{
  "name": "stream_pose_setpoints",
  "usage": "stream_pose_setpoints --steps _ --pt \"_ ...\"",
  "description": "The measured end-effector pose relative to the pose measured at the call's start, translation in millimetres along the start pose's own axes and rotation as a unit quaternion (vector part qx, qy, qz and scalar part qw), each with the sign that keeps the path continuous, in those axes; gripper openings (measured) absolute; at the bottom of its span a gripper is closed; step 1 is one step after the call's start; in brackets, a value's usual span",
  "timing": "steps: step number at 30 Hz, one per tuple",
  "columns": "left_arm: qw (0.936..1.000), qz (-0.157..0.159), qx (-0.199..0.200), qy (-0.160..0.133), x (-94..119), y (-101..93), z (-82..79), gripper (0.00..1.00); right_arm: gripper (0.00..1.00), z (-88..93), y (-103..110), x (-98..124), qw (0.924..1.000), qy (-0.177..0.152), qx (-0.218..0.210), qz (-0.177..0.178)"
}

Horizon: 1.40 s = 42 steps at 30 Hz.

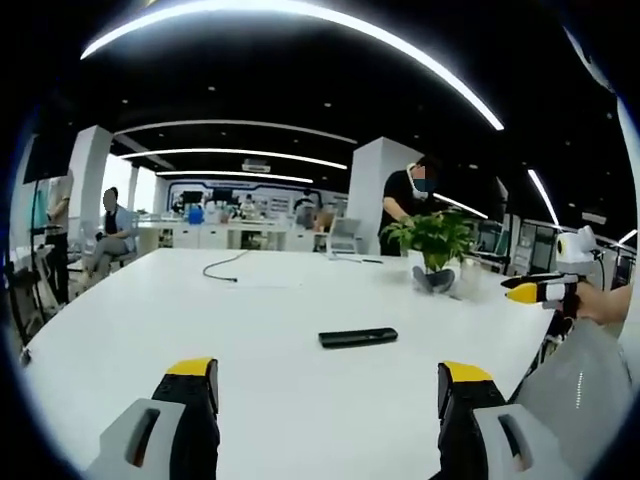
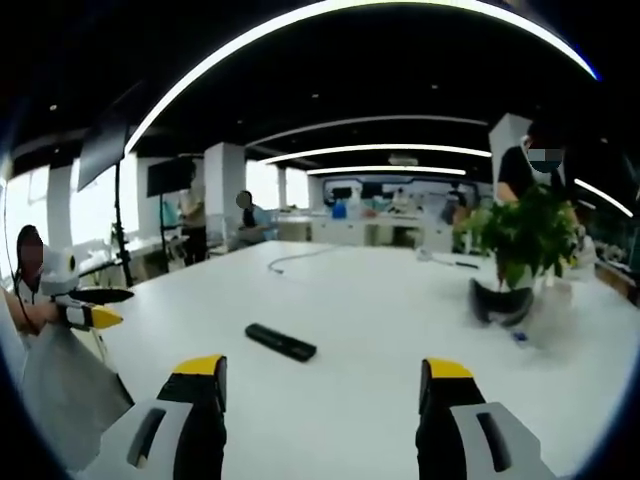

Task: Press the specified remote control buttons in sequence, fully releasing each button before pressing the next.

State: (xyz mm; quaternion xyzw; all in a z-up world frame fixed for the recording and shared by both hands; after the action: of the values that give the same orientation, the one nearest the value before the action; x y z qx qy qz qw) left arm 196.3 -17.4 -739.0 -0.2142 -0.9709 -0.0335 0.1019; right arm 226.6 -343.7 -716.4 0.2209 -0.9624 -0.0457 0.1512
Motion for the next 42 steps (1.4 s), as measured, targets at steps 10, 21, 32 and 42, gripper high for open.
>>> stream_pose_setpoints --steps 10,21,32,42 --pt "0.9975 0.042 -0.042 0.040 -3.5 -13.4 7.9 0.95 0.77 -0.7 -7.8 1.4 0.9999 -0.008 -0.008 0.011" --pt "0.9850 0.088 -0.065 0.133 -16.4 -12.8 26.3 0.94 0.76 2.6 -7.9 0.4 0.9999 0.001 -0.007 0.009" --pt "0.9724 0.138 -0.064 0.177 -41.6 -10.2 18.4 0.87 0.74 3.9 -9.3 0.5 0.9999 0.003 -0.011 0.009" --pt "0.9654 0.180 -0.068 0.176 -76.4 -13.9 -2.7 0.86 0.72 3.2 -7.1 1.4 0.9998 0.006 -0.013 0.010"
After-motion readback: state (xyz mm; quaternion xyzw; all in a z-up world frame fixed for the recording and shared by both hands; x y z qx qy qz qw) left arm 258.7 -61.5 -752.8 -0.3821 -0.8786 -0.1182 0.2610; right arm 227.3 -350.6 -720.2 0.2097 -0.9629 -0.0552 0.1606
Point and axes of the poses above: the point that each gripper's makers call its tool centre point, and the gripper's own axes: x roughly backward along the fingers, y roughly to its left, z roughly out of its underside, the point moved 2 cm from there along x, roughly backward along the fingers, and after that the axes turned 8 degrees about -x, right-handed, at the moved point
